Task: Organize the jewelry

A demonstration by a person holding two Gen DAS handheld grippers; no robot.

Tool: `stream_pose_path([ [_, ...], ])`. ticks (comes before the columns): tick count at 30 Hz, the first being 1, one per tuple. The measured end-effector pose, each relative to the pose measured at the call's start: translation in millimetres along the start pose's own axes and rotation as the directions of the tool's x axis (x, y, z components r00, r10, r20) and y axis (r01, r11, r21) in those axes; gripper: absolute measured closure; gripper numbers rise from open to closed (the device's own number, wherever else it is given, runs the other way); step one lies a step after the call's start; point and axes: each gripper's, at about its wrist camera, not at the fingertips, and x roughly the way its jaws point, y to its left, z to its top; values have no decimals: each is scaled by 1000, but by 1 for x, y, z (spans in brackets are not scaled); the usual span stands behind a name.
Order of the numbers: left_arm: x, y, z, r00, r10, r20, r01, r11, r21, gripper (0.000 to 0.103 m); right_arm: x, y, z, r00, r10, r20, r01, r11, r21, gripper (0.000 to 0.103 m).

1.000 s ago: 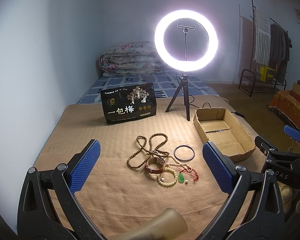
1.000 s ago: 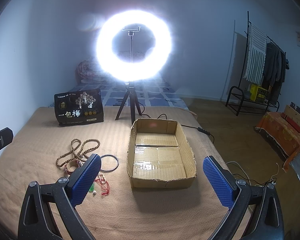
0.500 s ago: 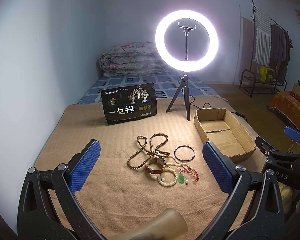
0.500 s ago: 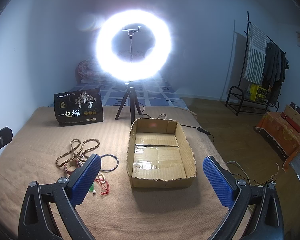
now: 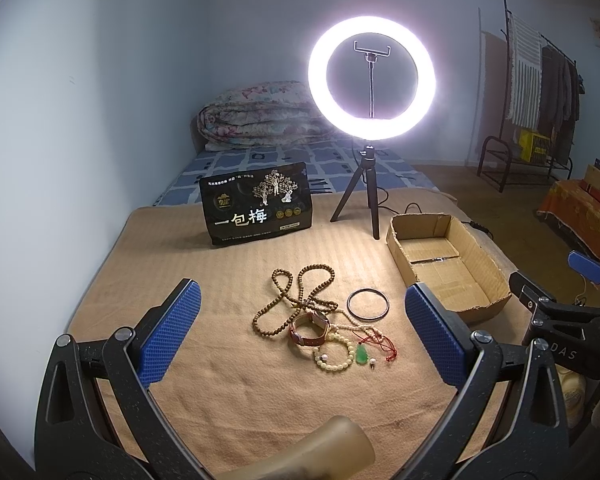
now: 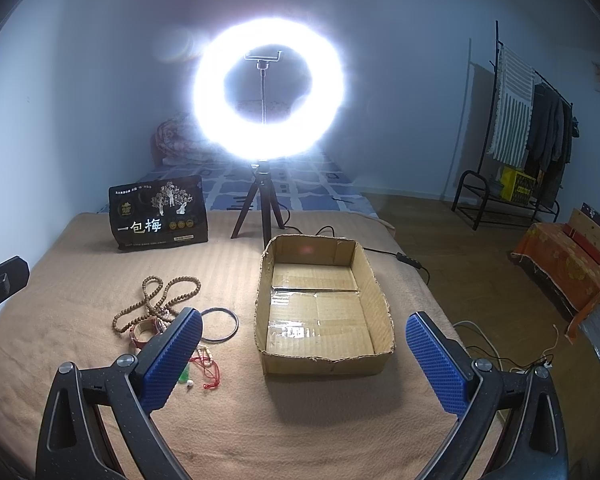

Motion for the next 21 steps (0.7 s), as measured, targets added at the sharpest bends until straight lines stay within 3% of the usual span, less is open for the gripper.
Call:
stream_pose_path([
  [21, 27, 5, -6, 998, 24, -64, -25, 1000, -15, 0, 20, 2, 1, 998, 11, -59, -12, 1000, -9, 0],
])
